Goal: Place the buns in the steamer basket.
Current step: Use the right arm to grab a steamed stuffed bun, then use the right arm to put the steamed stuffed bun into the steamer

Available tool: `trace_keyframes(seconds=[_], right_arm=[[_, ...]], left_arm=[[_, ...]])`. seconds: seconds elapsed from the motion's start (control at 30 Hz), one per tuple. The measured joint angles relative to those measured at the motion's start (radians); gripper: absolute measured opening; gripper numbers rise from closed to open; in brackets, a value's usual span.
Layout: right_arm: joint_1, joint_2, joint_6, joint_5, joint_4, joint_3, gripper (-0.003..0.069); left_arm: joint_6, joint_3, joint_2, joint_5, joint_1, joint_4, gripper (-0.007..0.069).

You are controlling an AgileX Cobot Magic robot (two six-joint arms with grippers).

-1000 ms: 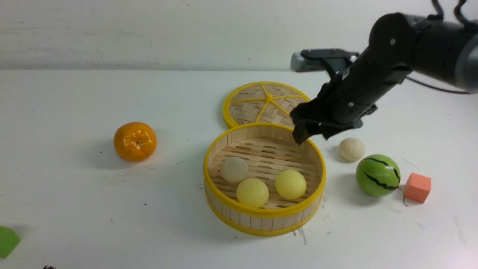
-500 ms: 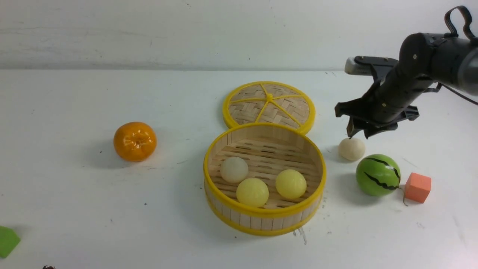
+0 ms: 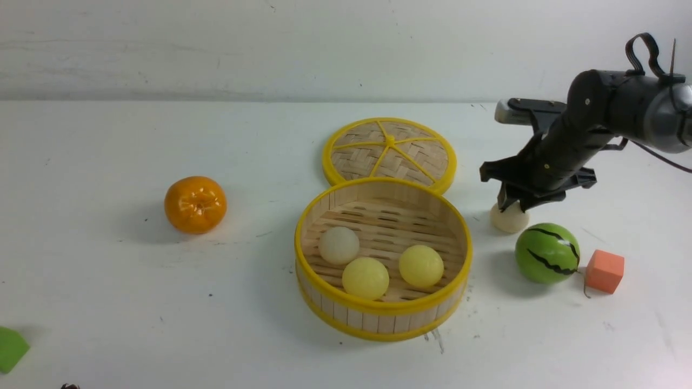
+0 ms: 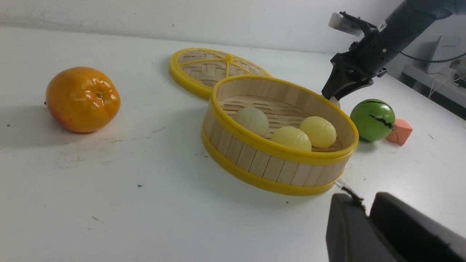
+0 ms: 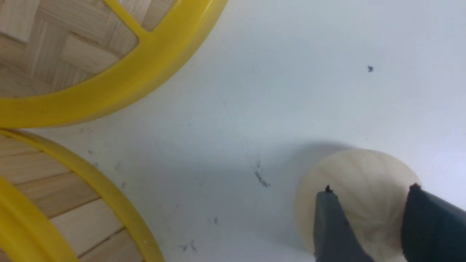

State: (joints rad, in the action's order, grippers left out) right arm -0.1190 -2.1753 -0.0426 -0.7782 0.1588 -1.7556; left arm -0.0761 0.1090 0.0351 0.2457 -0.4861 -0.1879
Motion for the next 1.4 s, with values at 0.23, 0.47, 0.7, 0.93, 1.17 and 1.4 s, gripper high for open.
trace_keyframes(seconds=[0.23, 0.47, 0.7, 0.93, 1.17, 1.4], right_arm=[[0.000, -0.001, 0.029, 0.001, 0.000, 0.000, 0.0108], [-0.005, 0.056, 0.130, -0.072, 0.013, 0.001, 0.0003], [-0.132, 0.201, 0.232, -0.110, 0.180, -0.004, 0.0003], [-0.255, 0.110, 0.248, -0.009, 0.194, -0.006, 0.0012], [-0.270, 0.004, 0.246, 0.084, 0.165, -0.002, 0.0185], [-0.270, 0.151, 0.206, -0.082, 0.150, 0.001, 0.0480]], left_arm=[[0.000, 0.000, 0.000, 0.000, 0.000, 0.000, 0.0093], [0.000, 0.000, 0.000, 0.000, 0.000, 0.000, 0.0103], [0.000, 0.000, 0.000, 0.000, 0.000, 0.000, 0.0111], [0.000, 0.000, 0.000, 0.000, 0.000, 0.000, 0.0116], [0.000, 0.000, 0.000, 0.000, 0.000, 0.000, 0.0120], [0.000, 0.000, 0.000, 0.000, 0.000, 0.000, 0.0122]])
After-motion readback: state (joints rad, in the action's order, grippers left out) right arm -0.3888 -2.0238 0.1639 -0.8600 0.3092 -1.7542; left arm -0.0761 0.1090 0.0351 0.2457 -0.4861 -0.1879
